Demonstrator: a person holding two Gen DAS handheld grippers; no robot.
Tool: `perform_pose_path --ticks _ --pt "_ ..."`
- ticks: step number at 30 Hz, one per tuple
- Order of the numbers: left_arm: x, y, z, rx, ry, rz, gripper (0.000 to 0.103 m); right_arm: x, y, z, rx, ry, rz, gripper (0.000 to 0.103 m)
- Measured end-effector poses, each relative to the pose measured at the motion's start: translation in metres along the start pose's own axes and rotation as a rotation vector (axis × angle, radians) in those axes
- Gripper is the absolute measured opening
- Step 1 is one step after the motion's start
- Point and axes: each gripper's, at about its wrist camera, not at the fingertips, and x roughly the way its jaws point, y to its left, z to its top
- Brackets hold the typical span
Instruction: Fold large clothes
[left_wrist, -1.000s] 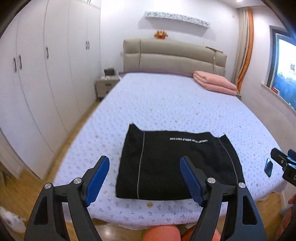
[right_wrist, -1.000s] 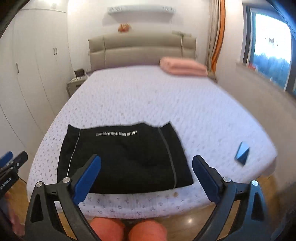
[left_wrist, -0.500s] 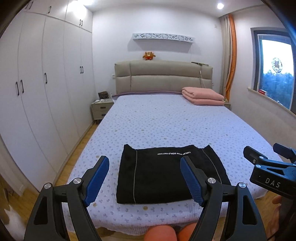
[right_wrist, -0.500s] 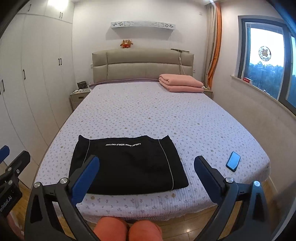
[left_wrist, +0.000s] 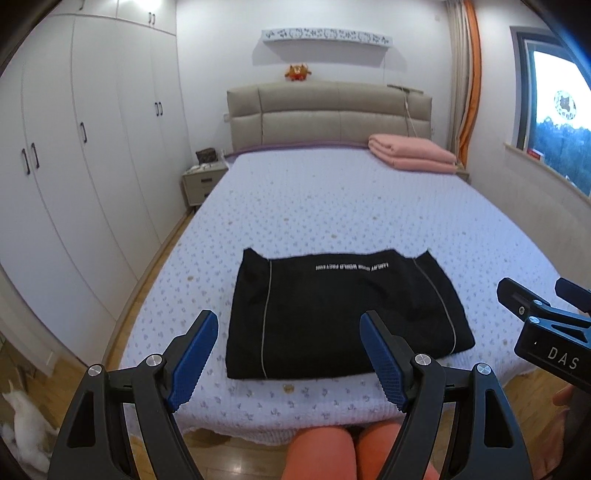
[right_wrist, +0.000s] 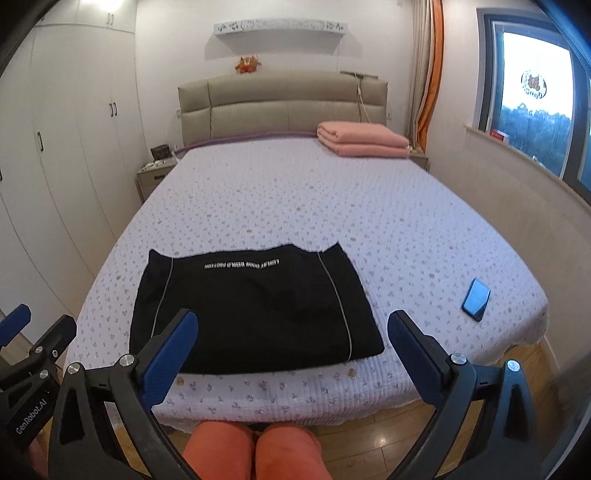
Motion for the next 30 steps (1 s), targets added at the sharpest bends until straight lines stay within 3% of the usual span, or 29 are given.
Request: perform_pose_path --ticks 7,30 --pt "0.01 -0.015 -0.007 0.031 0.042 -0.012 0.08 0.014 -0.016 -0.004 0.036 0.036 0.001 0.103" --pt "0.0 -0.015 -0.008 0.028 0.042 -0.01 0.08 0.004 -0.02 -0.005 0.023 0.03 0.011 0.103"
